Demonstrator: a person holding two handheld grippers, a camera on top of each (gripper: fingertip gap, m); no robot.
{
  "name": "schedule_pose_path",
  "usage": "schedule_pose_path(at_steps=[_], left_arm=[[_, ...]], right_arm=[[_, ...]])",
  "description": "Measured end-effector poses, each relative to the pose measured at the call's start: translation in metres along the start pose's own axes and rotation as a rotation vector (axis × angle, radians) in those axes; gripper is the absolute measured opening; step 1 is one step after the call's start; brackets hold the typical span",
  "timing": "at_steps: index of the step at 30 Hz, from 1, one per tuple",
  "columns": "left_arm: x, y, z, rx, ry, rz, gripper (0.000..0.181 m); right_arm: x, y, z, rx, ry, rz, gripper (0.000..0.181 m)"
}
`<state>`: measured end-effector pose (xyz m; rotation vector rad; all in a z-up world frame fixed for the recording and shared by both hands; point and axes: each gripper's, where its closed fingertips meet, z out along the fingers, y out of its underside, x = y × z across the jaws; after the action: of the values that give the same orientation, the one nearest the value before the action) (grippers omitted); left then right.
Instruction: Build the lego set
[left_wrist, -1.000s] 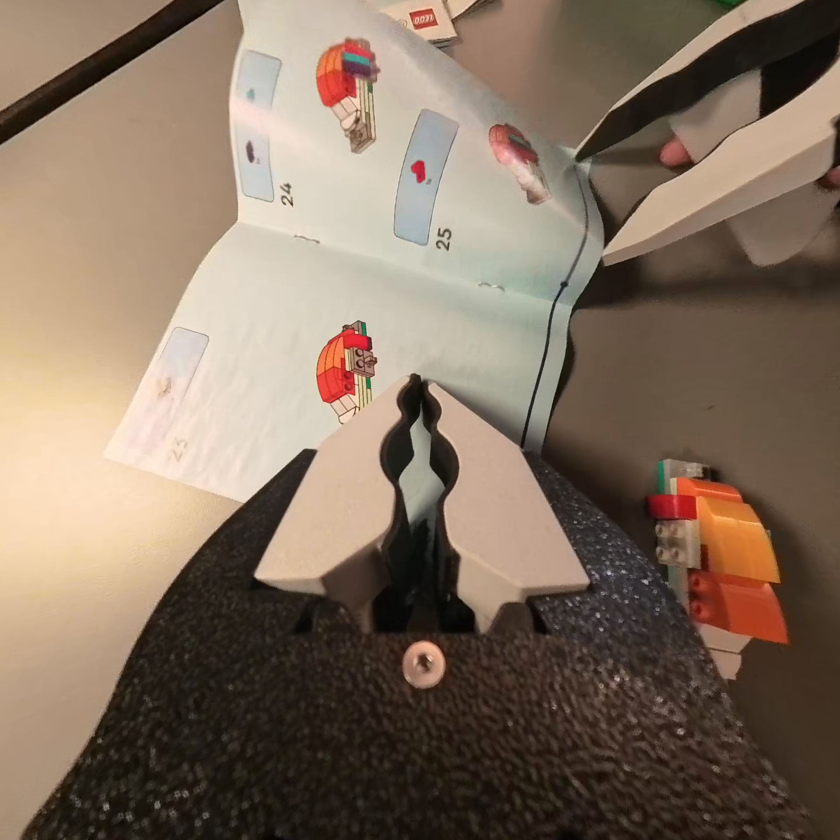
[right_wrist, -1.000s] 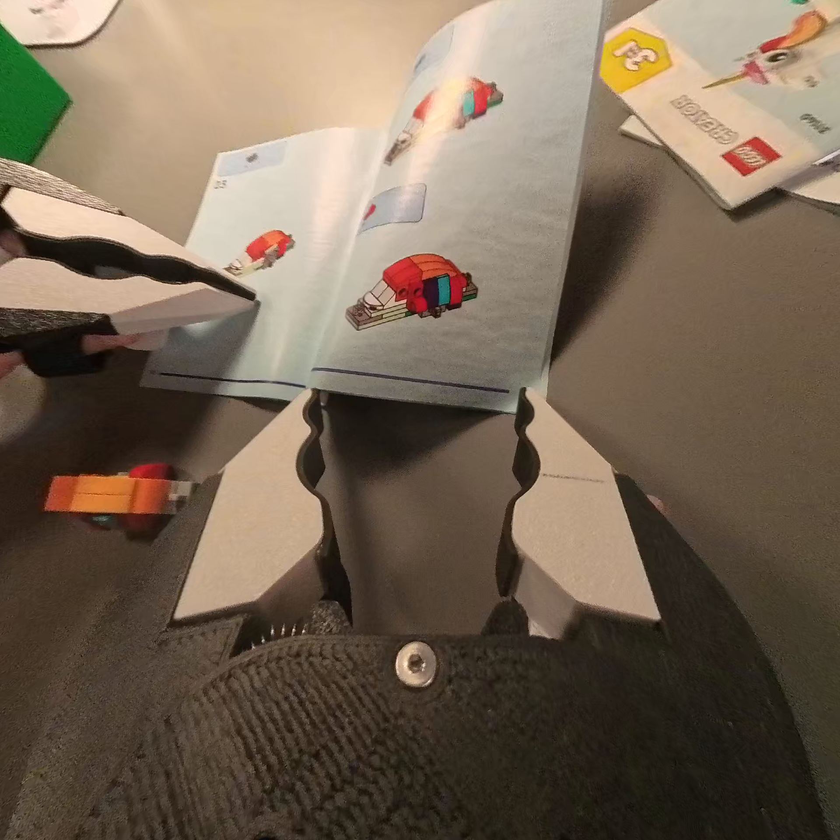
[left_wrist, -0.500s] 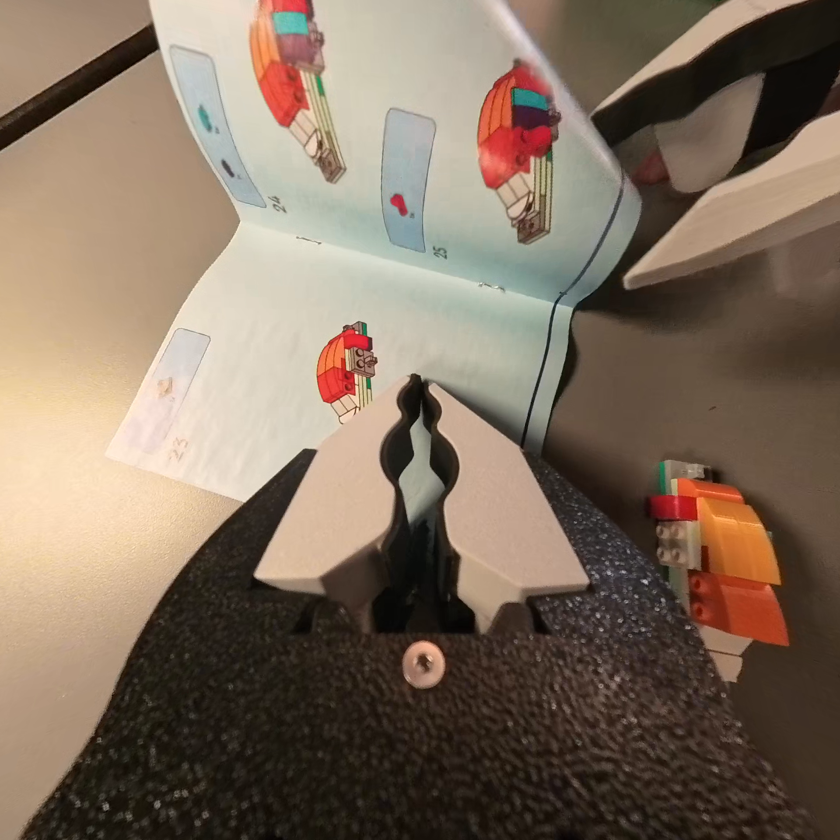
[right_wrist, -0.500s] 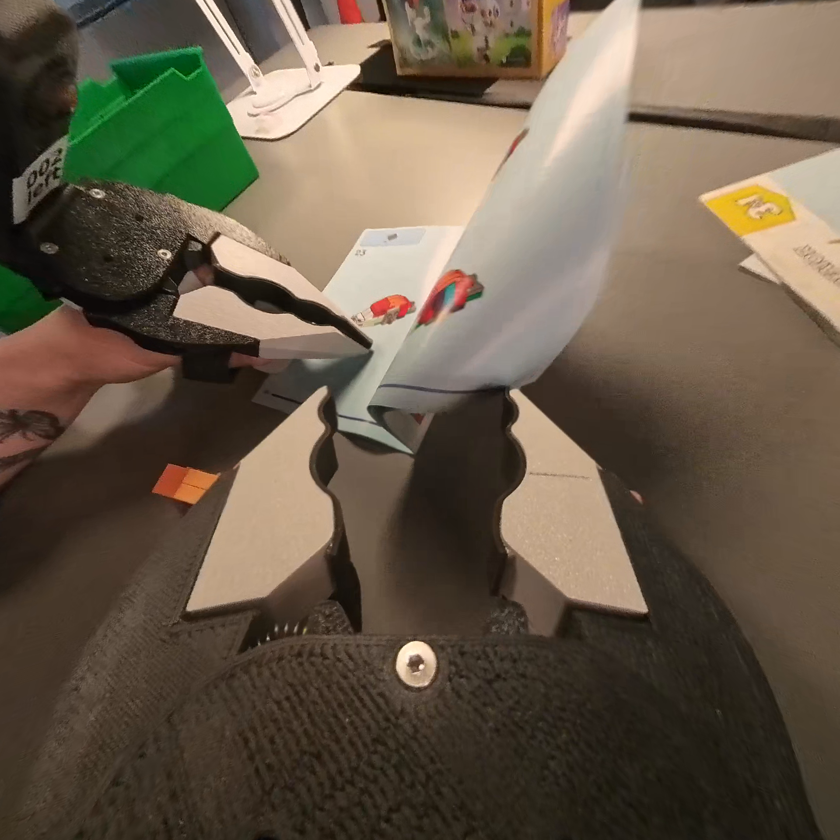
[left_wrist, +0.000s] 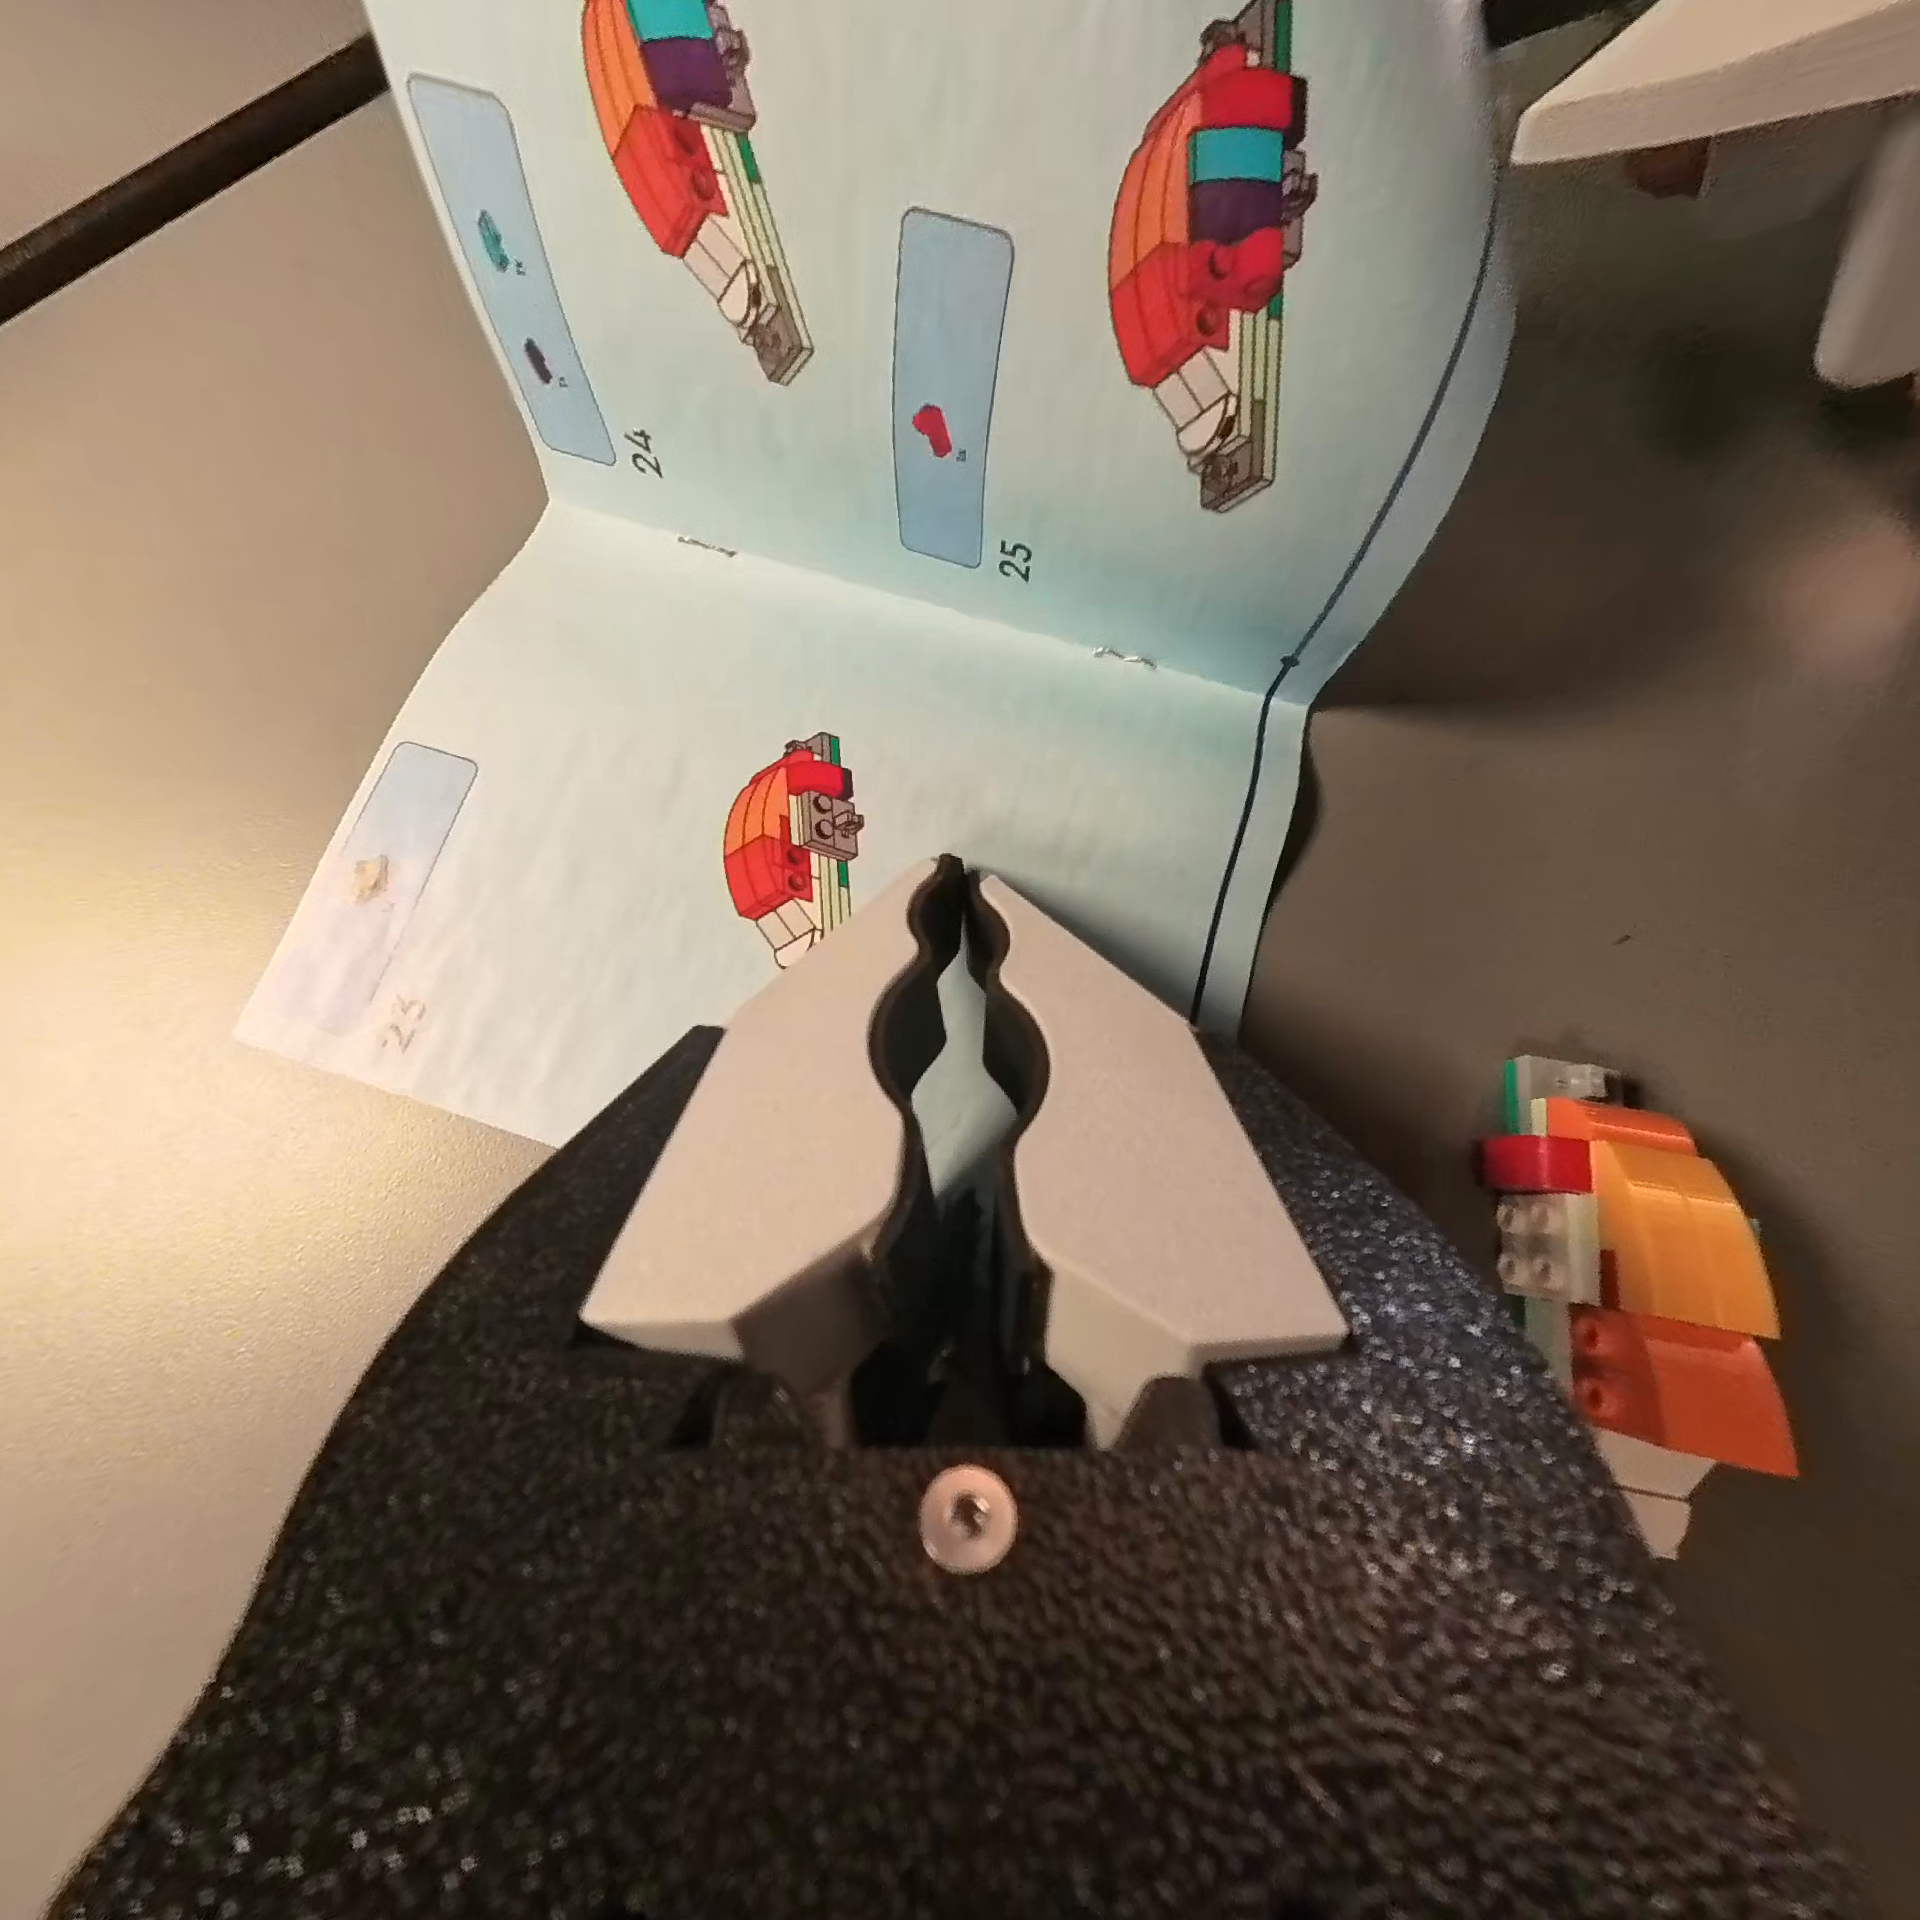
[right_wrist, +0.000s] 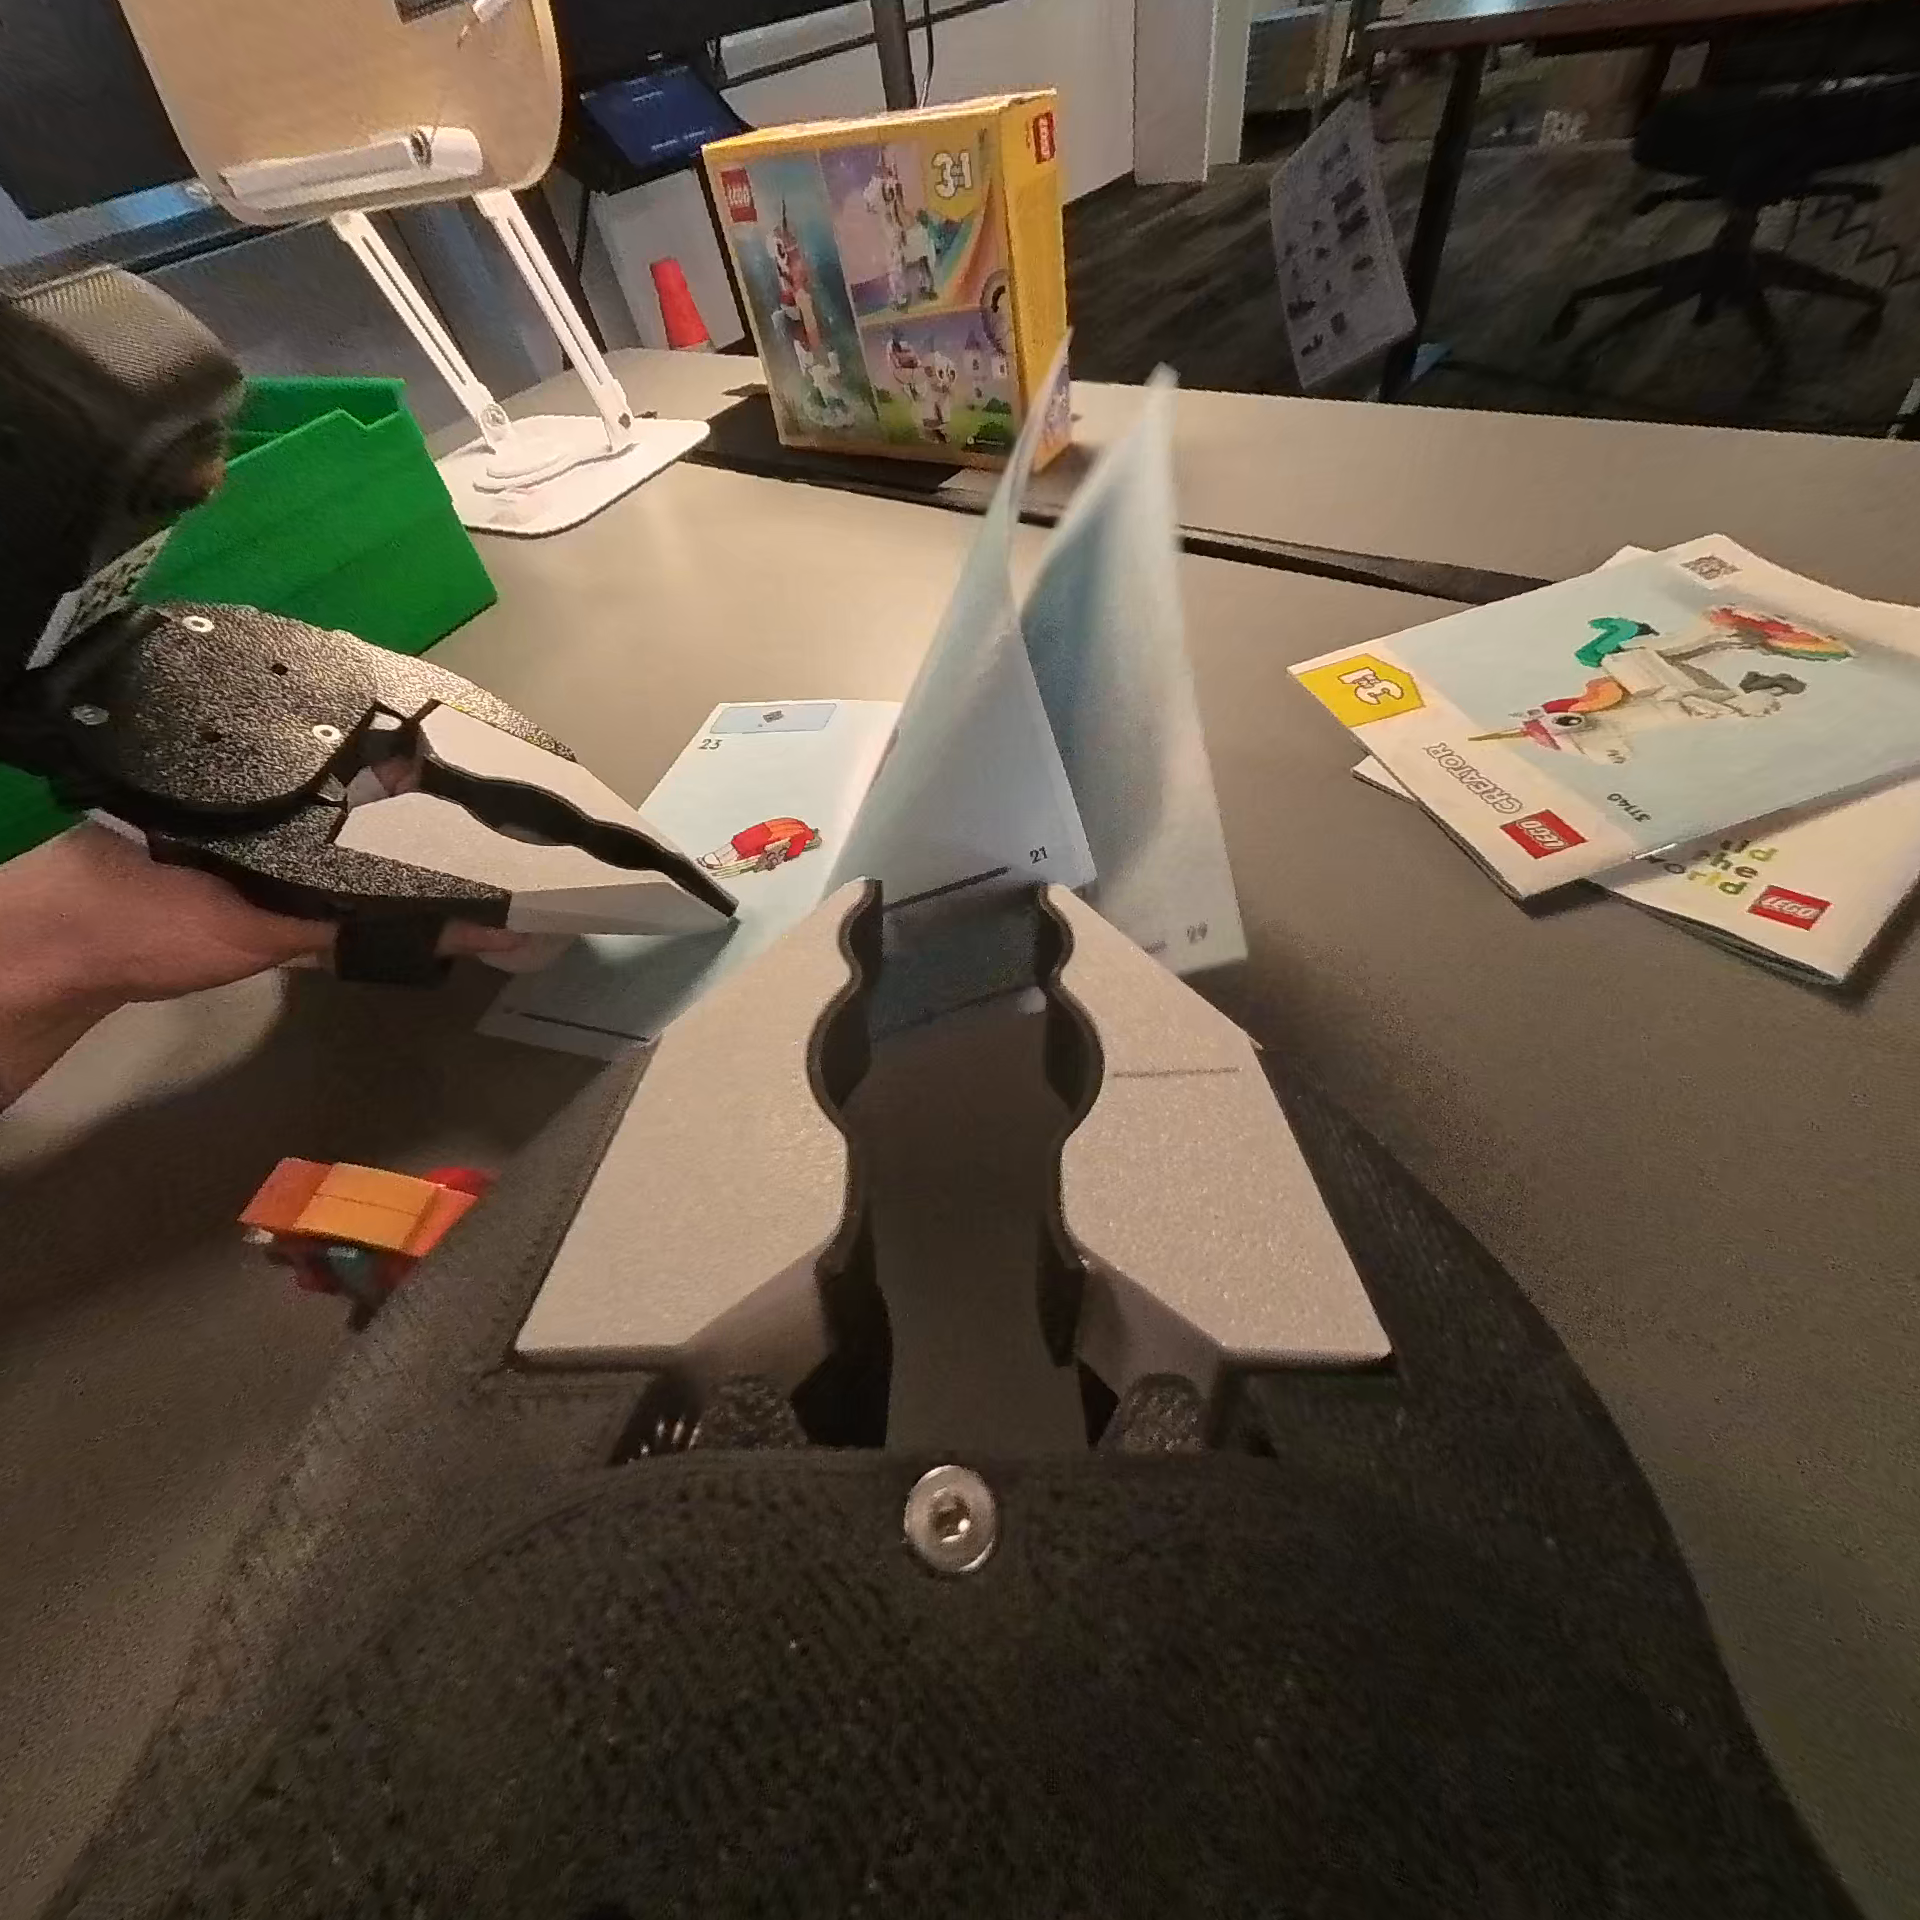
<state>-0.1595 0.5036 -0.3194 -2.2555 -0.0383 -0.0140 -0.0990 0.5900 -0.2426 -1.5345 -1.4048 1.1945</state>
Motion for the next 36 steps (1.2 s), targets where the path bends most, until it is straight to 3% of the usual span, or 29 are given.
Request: schedule_pose_path(at_steps=[1, 8, 23, 29, 36], left_arm=[[0.000, 0.000, 0.000, 0.000, 0.001, -0.001, 0.000], [0.000, 0.000, 0.000, 0.002, 0.005, -0.009, 0.000], [-0.001, 0.000, 0.000, 0.004, 0.005, -0.009, 0.000], [-0.001, 0.001, 0.000, 0.003, 0.005, -0.010, 0.000], [0.001, 0.000, -0.001, 0.008, -0.007, 0.022, 0.000]], right_arm=[[0.000, 0.000, -0.001, 0.001, 0.001, 0.000, 0.027], [-0.007, 0.003, 0.003, -0.004, -0.038, 0.002, 0.025], [-0.069, -0.002, 0.008, 0.076, -0.258, -0.192, 0.025], [-0.072, 0.000, 0.010, 0.076, -0.247, -0.237, 0.009], [-0.062, -0.001, 0.013, 0.078, -0.244, -0.110, 0.000]])
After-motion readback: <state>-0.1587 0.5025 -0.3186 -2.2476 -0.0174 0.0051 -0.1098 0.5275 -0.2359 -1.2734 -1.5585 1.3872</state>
